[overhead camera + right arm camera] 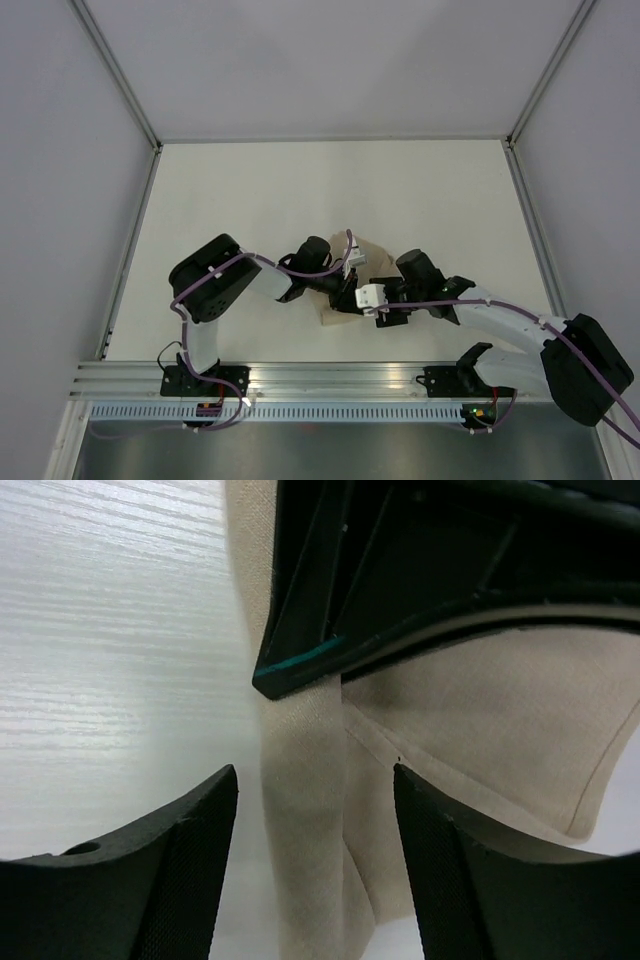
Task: Fold the napkin, place the utensils inside, and roll it up
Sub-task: Roll the napkin with the utensil
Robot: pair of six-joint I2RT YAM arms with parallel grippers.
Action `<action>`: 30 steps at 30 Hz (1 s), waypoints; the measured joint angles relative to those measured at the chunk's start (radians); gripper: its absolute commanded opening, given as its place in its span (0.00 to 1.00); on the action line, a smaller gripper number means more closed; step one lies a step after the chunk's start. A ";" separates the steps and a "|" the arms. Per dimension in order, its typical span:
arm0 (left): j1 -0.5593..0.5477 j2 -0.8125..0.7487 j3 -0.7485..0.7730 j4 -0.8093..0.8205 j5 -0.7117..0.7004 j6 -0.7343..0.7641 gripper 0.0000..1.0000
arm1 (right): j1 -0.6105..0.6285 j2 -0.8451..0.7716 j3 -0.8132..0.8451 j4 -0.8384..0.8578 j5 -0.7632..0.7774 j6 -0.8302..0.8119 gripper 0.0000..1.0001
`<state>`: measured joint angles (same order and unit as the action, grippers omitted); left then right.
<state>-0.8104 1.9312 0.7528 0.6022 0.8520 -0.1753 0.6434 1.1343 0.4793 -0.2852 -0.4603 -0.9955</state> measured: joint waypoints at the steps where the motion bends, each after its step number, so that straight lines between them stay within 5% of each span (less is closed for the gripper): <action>1: 0.001 0.002 0.000 0.001 0.008 -0.003 0.02 | 0.019 0.014 -0.003 0.013 0.011 0.000 0.67; 5: 0.005 0.006 0.000 0.000 0.029 -0.013 0.02 | 0.068 0.066 -0.008 0.047 0.040 0.003 0.54; 9: 0.009 0.006 0.000 -0.009 0.043 -0.015 0.02 | 0.082 0.105 -0.008 0.072 0.051 0.011 0.29; 12: 0.014 0.006 0.000 -0.016 0.047 -0.016 0.15 | 0.084 0.118 0.000 0.074 0.051 0.019 0.23; 19: 0.024 -0.044 -0.019 -0.062 -0.003 -0.016 0.43 | 0.085 0.219 0.105 -0.015 0.045 0.023 0.15; 30: 0.047 -0.298 -0.077 -0.182 -0.390 -0.008 0.51 | 0.079 0.444 0.345 -0.219 -0.026 0.031 0.12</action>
<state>-0.7635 1.6333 0.6758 0.4202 0.4618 -0.1837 0.7227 1.5784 0.8246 -0.5041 -0.4862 -0.9642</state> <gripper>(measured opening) 0.493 0.318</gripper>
